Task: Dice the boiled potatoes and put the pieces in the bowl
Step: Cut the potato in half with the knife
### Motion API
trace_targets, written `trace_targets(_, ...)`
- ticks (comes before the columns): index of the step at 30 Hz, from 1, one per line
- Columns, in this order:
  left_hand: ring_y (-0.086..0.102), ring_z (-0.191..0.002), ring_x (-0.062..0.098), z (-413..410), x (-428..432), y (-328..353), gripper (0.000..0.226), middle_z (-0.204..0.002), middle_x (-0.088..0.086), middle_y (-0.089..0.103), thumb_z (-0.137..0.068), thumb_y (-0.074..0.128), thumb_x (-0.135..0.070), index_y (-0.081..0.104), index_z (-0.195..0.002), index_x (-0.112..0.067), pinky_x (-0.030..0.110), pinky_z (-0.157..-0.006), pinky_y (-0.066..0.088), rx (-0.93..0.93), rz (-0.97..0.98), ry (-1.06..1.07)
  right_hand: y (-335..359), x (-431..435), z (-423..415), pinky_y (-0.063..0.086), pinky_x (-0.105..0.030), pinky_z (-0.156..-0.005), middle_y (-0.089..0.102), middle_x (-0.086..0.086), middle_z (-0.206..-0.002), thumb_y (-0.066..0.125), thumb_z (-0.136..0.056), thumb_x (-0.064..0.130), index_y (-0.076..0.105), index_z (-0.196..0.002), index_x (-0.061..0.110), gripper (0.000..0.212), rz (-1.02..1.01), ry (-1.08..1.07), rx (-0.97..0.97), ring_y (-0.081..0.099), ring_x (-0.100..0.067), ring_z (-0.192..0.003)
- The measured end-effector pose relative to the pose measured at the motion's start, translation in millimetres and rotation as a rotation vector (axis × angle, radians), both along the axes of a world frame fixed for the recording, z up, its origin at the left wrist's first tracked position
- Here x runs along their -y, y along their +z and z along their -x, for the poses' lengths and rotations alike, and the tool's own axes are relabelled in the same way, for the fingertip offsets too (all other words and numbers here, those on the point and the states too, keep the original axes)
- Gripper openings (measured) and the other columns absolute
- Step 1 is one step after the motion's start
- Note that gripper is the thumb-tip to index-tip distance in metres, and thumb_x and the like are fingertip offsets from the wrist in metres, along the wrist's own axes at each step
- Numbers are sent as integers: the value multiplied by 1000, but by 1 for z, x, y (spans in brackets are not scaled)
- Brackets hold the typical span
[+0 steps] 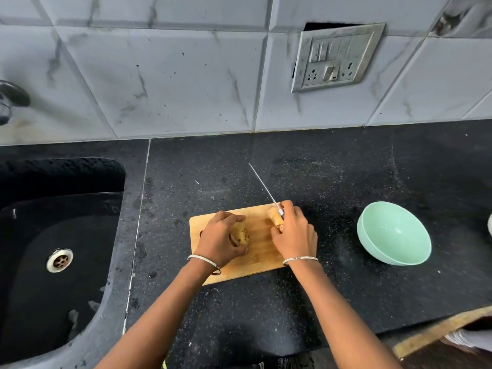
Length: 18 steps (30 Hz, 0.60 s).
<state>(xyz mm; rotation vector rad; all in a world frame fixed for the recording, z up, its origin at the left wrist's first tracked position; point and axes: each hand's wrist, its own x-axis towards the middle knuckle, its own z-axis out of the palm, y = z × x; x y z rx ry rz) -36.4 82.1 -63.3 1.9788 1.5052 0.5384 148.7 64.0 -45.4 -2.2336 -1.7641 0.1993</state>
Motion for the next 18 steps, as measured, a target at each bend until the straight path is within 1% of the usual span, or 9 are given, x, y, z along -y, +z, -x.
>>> trace_targets(2, 53, -109, 17, -1, 1, -2, 72, -121, -3, 54, -60, 85, -28, 58, -126, -24, 28, -92, 45, -18, -2, 2, -1, 1, -1, 46, -37, -64, 54, 2, -107, 67, -81, 45, 42, -110, 28, 42, 40, -8, -106, 64, -33, -86)
trace_targets(5, 53, -108, 21, -1, 1, -5, 76, -118, -3, 58, -56, 87, -32, 57, -126, -23, 34, -92, 45, -33, -7, 17, -3, 5, -1, 49, -39, -71, 51, 3, -108, 64, -82, 54, 47, -109, 28, 41, 67, -11, -207, 61, -30, -88)
trace_targets(8, 53, -104, 20, -1, 3, -6, 77, -114, -3, 61, -54, 90, -34, 57, -123, -24, 32, -88, 43, -31, -7, 46, -1, 15, 0, 42, -35, -61, 48, 0, -110, 52, -93, 51, 52, -112, 21, 35, -81, 3, -184, 61, -29, -80)
trace_targets(10, 54, -102, 19, -1, 4, -6, 74, -112, -4, 62, -53, 91, -34, 59, -119, -24, 31, -86, 42, -15, 0, 55, 4, 26, 6, 37, -34, -57, 56, -2, -102, 37, -100, 47, 54, -111, 19, 35, -158, 35, -184, 62, -28, -76)
trace_targets(11, 55, -102, 19, -1, 5, -6, 74, -112, -5, 63, -53, 91, -35, 60, -118, -24, 30, -86, 42, -8, 0, 57, 4, 33, 10, 39, -35, -56, 62, -3, -94, 29, -101, 47, 55, -111, 19, 39, -162, 57, -204, 63, -29, -75)
trace_targets(13, 57, -103, 18, -1, 5, -5, 72, -113, -4, 65, -53, 92, -33, 62, -118, -23, 30, -88, 44, 0, -14, 61, 0, 47, 21, 46, -40, -59, 68, -7, -84, 15, -100, 51, 57, -108, 20, 53, -71, 82, -246, 64, -33, -77)
trace_targets(14, 58, -104, 18, -1, 6, -5, 71, -114, -3, 66, -53, 92, -31, 63, -118, -22, 30, -90, 45, 8, -20, 65, -3, 53, 26, 49, -41, -63, 68, -7, -85, 13, -100, 52, 59, -104, 20, 56, 0, 74, -261, 64, -33, -80)
trace_targets(16, 60, -102, 19, 0, 7, -3, 69, -114, -3, 67, -56, 91, -25, 64, -119, -21, 32, -91, 48, 24, -24, 76, -11, 62, 33, 51, -41, -69, 69, -6, -88, 16, -102, 49, 61, -96, 20, 54, 107, 36, -290, 64, -32, -83)
trace_targets(18, 63, -97, 19, 1, 10, -2, 65, -111, -2, 68, -60, 90, -24, 64, -120, -22, 33, -89, 50, 16, -24, 82, -14, 67, 37, 50, -42, -72, 69, -6, -91, 17, -102, 48, 58, -93, 19, 52, 174, 14, -300, 64, -32, -86)
